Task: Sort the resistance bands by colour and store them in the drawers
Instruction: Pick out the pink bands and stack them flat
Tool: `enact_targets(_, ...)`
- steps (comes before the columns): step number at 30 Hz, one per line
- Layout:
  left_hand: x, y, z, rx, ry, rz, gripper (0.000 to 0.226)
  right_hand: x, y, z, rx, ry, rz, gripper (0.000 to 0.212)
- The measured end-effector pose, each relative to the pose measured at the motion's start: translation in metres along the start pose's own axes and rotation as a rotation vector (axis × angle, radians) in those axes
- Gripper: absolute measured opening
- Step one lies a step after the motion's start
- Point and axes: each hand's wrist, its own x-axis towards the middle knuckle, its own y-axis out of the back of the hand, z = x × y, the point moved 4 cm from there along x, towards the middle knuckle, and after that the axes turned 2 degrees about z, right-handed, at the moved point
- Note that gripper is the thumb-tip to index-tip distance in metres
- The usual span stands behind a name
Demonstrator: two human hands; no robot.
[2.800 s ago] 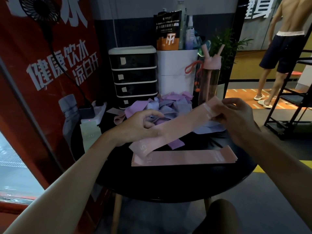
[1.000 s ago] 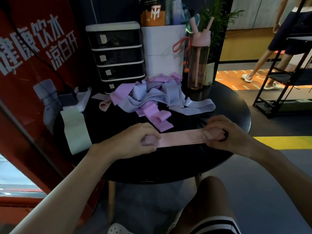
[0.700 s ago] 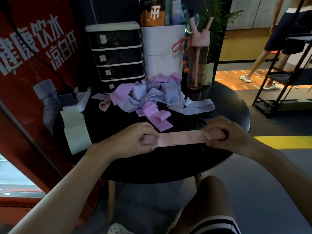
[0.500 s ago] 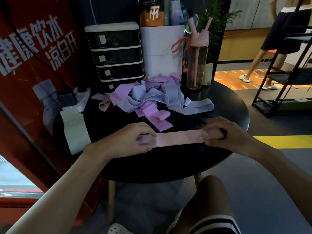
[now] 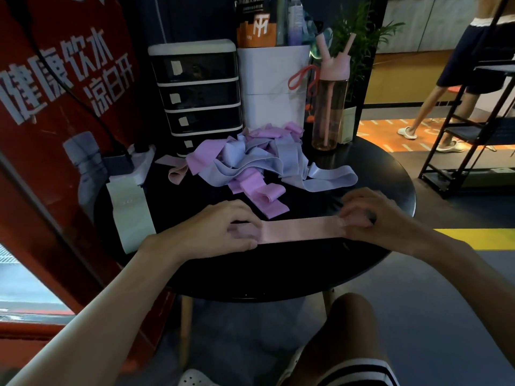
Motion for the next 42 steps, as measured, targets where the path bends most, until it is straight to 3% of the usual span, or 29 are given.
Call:
enact_targets(3, 0.002, 0.019, 0.002, 0.048, -0.003, 0.091, 0.039, 0.017, 0.002, -0.033, -0.023, 0.142, 0.081, 0.01)
enact_targets(7, 0.009, 0.056, -0.015, 0.124, 0.076, 0.168, 0.018, 0.061, -0.018, -0.078, 0.075, 0.332, 0.122, 0.029)
enact_targets(12, 0.026, 0.1, -0.062, 0.223, 0.225, 0.202, 0.011, 0.131, -0.064, -0.113, 0.041, 0.289, 0.197, 0.039)
enact_targets(15, 0.034, 0.127, -0.091, 0.267, 0.355, 0.257, 0.008, 0.165, -0.08, -0.135, -0.097, 0.366, 0.319, 0.054)
enact_targets(19, 0.044, 0.144, -0.132, 0.305, 0.474, 0.255, 0.007, 0.204, -0.105, -0.135, -0.229, 0.344, 0.148, 0.079)
enact_targets(24, 0.063, 0.141, -0.169, 0.321, 0.528, 0.207, 0.02, 0.218, -0.138, -0.101, -0.184, 0.221, -0.05, 0.082)
enact_targets(28, 0.076, 0.132, -0.186, 0.289, 0.536, 0.158, 0.026, 0.221, -0.14, -0.097, -0.176, 0.211, -0.04, 0.08)
enact_targets(37, 0.086, 0.123, -0.193, 0.359, 0.504, 0.198, 0.005, 0.222, -0.141, -0.094, -0.132, 0.177, -0.015, 0.085)
enact_targets(42, 0.08, 0.124, -0.197, 0.382, 0.523, 0.172, 0.017, 0.22, -0.138, -0.096, -0.123, 0.172, -0.005, 0.087)
